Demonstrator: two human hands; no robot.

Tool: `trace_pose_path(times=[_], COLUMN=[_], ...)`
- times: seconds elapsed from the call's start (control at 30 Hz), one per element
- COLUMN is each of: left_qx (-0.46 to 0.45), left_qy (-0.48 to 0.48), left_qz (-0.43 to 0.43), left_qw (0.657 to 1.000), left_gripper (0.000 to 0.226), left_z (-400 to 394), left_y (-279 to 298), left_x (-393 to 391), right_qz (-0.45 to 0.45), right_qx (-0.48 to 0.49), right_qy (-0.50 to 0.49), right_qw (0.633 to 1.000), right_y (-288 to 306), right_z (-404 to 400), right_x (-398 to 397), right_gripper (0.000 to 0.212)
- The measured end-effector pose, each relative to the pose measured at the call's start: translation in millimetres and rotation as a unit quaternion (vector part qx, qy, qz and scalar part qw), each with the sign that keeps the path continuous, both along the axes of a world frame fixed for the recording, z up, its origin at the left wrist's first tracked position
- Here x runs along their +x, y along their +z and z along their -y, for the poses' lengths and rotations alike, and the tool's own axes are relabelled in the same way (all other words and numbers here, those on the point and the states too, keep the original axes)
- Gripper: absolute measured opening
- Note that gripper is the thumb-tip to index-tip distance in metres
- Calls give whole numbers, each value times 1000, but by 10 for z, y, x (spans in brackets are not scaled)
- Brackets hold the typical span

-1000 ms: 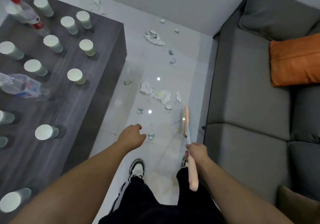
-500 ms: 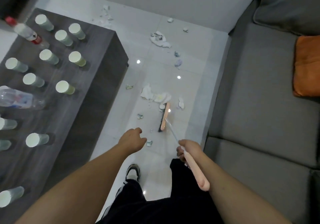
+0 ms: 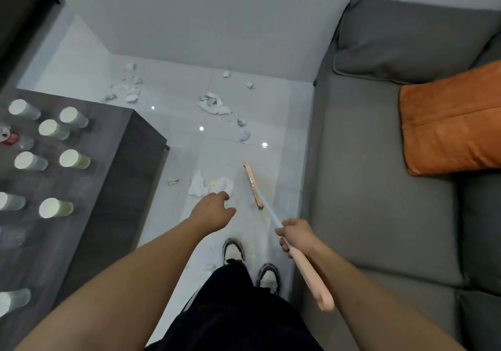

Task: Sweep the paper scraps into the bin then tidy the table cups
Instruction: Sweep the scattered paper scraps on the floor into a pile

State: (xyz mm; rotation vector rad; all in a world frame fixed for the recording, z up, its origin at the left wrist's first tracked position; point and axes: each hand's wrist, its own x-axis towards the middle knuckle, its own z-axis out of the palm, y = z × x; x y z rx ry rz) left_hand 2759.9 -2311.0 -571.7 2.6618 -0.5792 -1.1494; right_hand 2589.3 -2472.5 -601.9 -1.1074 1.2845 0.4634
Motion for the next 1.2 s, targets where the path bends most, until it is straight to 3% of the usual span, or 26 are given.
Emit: trace_pose_path(times=[0.3, 0.43, 0.6, 0.8, 0.97, 1.2], left_qx=[-27, -46, -65, -48, -38, 37], left_qy=[50, 66, 113, 162, 270, 398], left_qz=[7, 2, 30, 51, 44, 1], left_qw=[998, 997, 991, 984, 961, 917], left_gripper=[55, 55, 55, 54, 54, 52], left_z=[497, 720, 877, 1079, 1416, 1955], left_y=[-1, 71, 229, 217, -8, -52], left_x=[1221, 1866, 2670, 3439, 3988, 4241], right_qz=[0, -14, -3, 15, 29, 18], right_qx=[-52, -86, -108, -129, -168, -146], right_qy=[43, 86, 140, 182, 270, 343], right_qw=[998, 992, 984, 975, 948, 928], right_y=[224, 349, 439, 393, 123, -270], right_z=[789, 1064, 1405, 1897, 2499, 3397], right_x=[1195, 1913, 2887, 4050, 5207, 6742], right_gripper=[25, 29, 9, 14, 6, 8])
